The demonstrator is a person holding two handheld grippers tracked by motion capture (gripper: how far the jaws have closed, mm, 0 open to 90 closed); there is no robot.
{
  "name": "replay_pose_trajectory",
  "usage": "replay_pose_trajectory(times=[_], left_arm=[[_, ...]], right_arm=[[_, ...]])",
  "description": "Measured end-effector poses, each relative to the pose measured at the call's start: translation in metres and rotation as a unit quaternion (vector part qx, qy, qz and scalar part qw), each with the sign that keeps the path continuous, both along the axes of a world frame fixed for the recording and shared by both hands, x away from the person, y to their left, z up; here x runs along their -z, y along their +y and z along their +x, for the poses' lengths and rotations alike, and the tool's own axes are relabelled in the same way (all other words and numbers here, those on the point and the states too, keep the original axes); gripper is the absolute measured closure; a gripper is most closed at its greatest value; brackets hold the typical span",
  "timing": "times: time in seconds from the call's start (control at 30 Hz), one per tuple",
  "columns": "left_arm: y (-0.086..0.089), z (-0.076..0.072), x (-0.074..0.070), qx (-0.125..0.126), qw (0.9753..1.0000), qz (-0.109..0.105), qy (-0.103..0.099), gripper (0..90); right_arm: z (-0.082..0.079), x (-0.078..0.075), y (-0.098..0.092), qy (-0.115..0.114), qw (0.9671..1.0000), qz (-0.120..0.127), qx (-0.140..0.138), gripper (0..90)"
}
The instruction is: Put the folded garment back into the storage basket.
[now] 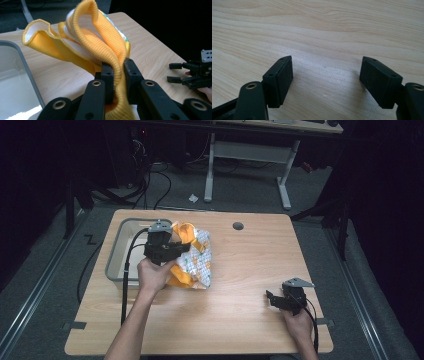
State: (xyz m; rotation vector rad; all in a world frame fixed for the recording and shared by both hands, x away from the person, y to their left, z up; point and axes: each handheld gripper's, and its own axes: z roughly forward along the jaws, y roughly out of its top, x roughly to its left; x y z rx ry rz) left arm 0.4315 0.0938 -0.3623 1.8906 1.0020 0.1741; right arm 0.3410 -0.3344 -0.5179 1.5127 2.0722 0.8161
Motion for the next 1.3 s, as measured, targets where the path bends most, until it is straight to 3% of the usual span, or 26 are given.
replay_pose_trajectory(times=[0.13, 1.3], left_arm=[[0.004, 0.0, 0.0, -0.003, 0.9999, 0.012, 0.0, 81.2], [0.047, 0.008, -0.015, -0.045, 0.9989, 0.014, -0.006, 81.2]], right_arm=[[0.0, 0.0, 0.0, 0.0, 1.0, 0.0, 0.0, 27.2], [0.0, 0.0, 0.0, 0.0, 1.0, 0.0, 0.001, 27.2]])
